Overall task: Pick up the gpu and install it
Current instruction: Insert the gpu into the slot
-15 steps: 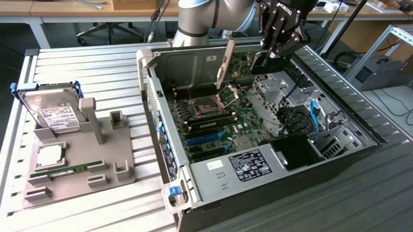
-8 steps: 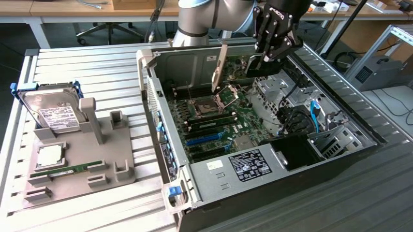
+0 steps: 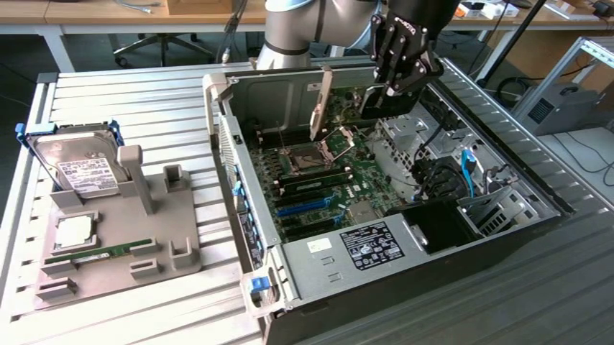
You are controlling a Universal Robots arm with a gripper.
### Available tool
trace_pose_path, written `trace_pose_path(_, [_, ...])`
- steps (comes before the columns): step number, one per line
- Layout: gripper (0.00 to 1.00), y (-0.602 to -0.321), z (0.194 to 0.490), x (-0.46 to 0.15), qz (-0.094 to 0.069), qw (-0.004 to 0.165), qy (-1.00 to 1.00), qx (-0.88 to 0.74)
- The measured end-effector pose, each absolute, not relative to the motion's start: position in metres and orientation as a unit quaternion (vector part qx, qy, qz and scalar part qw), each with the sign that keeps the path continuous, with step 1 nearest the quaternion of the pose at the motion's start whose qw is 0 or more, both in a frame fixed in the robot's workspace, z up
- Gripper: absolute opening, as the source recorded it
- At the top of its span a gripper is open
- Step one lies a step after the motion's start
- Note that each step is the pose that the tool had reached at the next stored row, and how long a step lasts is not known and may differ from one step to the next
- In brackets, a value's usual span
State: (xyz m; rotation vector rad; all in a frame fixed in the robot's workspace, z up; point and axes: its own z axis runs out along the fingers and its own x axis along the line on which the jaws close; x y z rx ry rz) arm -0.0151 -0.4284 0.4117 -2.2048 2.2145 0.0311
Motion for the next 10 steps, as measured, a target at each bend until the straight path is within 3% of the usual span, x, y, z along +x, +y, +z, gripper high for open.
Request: trace_pose_path(10, [0.27,-0.4284,0.4072,-0.0189,0.01,0.008,0.709,-0.705])
